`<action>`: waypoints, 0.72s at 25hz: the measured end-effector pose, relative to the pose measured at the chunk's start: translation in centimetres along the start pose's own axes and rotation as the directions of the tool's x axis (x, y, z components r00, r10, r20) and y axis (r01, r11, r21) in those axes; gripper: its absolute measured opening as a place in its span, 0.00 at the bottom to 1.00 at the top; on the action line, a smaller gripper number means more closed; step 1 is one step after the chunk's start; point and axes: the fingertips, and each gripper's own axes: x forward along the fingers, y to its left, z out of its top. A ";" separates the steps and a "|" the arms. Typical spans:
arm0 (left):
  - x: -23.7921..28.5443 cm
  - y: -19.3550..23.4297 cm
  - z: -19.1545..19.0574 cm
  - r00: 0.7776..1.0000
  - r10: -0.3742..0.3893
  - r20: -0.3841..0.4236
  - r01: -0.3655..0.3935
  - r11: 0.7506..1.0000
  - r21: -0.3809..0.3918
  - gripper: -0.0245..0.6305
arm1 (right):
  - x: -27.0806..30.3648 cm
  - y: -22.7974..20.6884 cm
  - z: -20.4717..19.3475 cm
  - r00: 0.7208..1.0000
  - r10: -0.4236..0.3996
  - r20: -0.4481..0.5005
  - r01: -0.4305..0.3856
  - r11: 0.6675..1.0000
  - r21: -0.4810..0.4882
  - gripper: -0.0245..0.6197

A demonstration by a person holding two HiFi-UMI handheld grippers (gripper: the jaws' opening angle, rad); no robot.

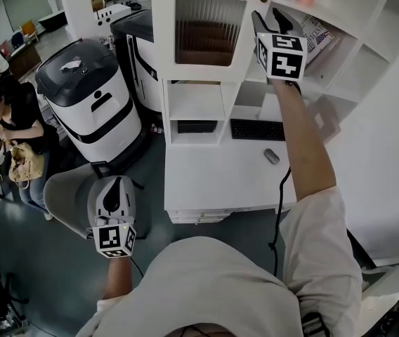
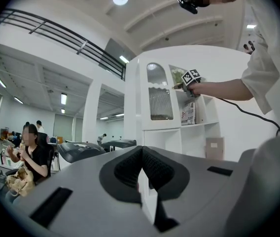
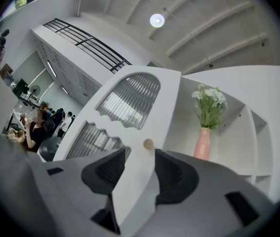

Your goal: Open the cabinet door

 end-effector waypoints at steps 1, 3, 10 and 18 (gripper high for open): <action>-0.1 0.1 -0.1 1.000 0.006 -0.002 -0.006 1.000 -0.001 0.04 | 0.5 -0.1 0.1 1.000 -0.001 -0.002 0.001 1.000 -0.007 0.34; -0.4 0.3 -0.3 1.000 0.019 -0.007 -0.019 1.000 -0.003 0.04 | 1.3 -0.3 0.3 1.000 -0.004 -0.006 0.004 1.000 -0.017 0.33; -1.0 0.6 -1.0 0.999 0.048 -0.017 -0.048 0.999 -0.012 0.04 | 3.5 -1.0 0.6 1.000 -0.015 -0.022 0.014 0.999 -0.034 0.31; -1.4 0.5 -1.4 0.998 0.063 -0.026 -0.064 0.998 -0.019 0.04 | 4.8 -1.4 0.9 0.999 -0.036 -0.024 0.034 0.996 -0.079 0.20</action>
